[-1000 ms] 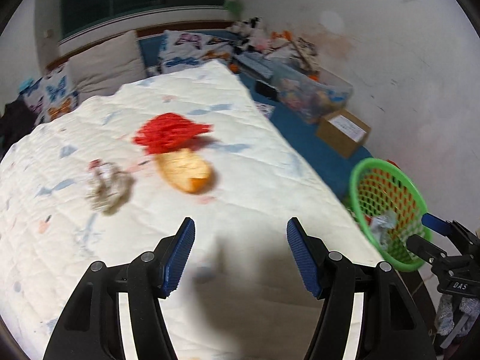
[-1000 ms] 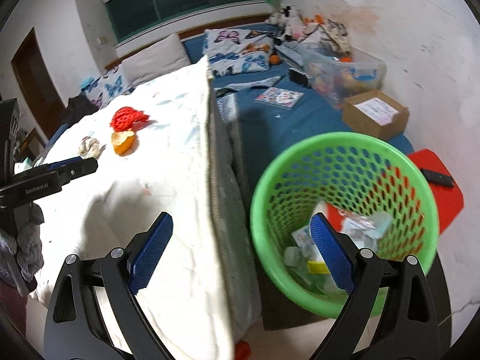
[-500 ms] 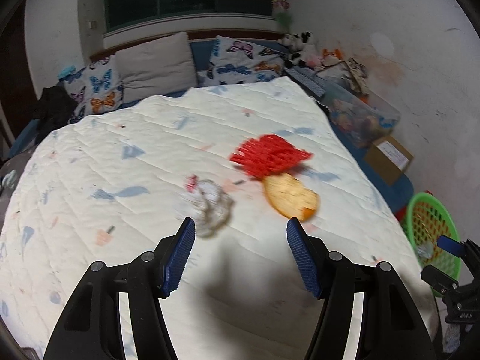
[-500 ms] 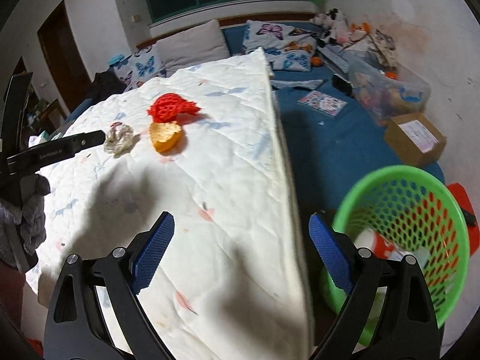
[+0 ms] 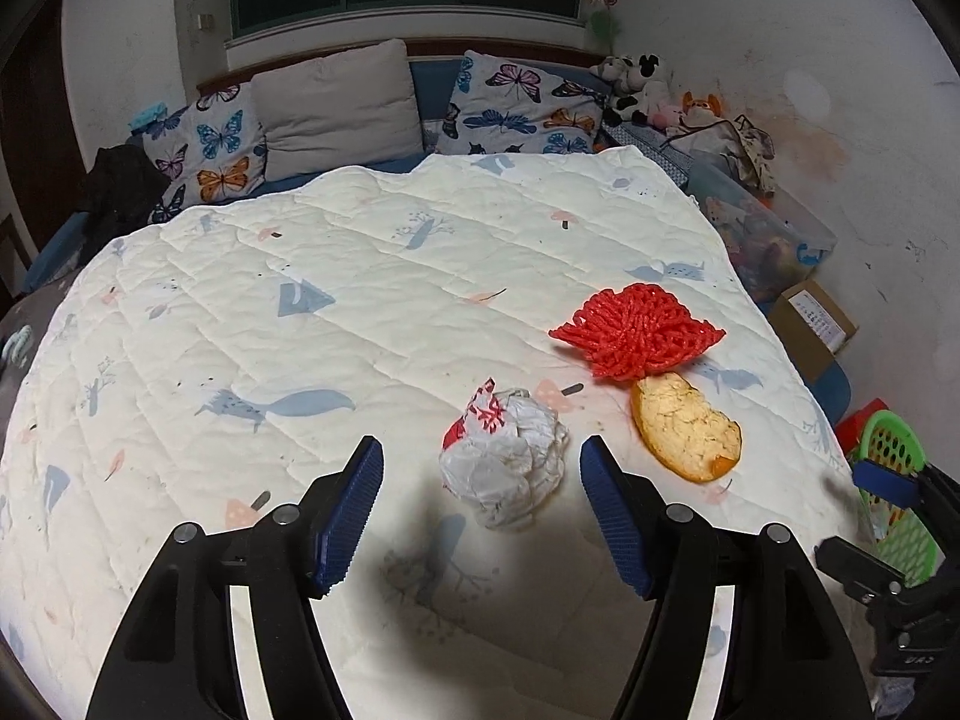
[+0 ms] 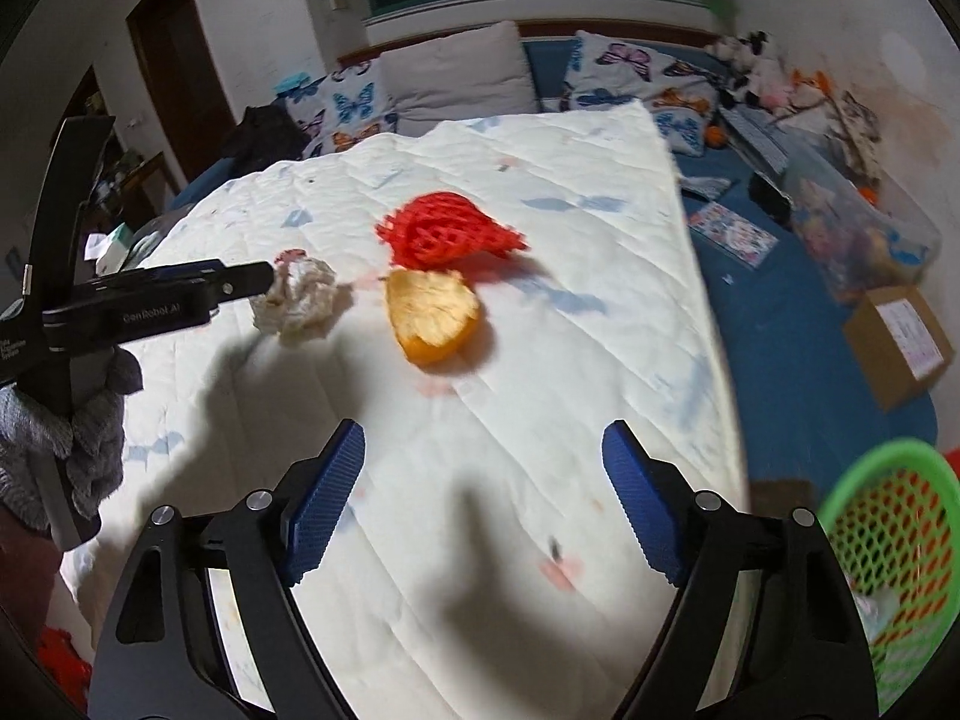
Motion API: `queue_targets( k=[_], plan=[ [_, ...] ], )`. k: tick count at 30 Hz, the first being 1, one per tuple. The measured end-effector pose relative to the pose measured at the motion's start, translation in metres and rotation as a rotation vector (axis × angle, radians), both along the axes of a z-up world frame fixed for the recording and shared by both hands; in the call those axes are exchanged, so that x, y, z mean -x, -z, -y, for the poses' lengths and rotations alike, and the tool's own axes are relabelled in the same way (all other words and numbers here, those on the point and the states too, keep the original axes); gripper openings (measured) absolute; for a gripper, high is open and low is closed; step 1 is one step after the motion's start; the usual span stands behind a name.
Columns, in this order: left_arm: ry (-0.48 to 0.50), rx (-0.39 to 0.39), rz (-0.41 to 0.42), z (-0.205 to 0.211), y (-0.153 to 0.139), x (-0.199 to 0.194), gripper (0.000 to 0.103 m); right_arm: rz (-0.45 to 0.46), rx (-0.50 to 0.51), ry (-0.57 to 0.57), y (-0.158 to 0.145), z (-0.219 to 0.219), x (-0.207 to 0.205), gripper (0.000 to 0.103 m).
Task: Collect trash
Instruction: 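Grasp the crumpled white bag with the left tool while the right tool grasps the red foam net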
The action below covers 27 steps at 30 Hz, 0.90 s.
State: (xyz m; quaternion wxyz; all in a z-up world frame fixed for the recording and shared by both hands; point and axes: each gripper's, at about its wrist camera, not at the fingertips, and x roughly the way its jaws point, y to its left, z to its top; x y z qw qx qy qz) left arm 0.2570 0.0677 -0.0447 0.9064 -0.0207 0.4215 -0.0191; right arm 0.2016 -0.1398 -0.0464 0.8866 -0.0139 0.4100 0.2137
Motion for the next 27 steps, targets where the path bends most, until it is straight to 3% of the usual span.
queue_targets(
  k=[14, 22, 27],
  plan=[
    [0.046, 0.04, -0.042, -0.003, 0.017, -0.026, 0.066, 0.02, 0.004, -0.038, -0.008, -0.036, -0.065, 0.078],
    [0.075, 0.094, -0.071, -0.01, 0.029, -0.04, 0.045, 0.033, 0.001, -0.07, -0.011, -0.047, -0.098, 0.078],
    [0.09, 0.114, -0.061, -0.01, 0.031, -0.042, 0.04, 0.014, -0.005, -0.082, -0.006, -0.052, -0.113, 0.078]
  ],
)
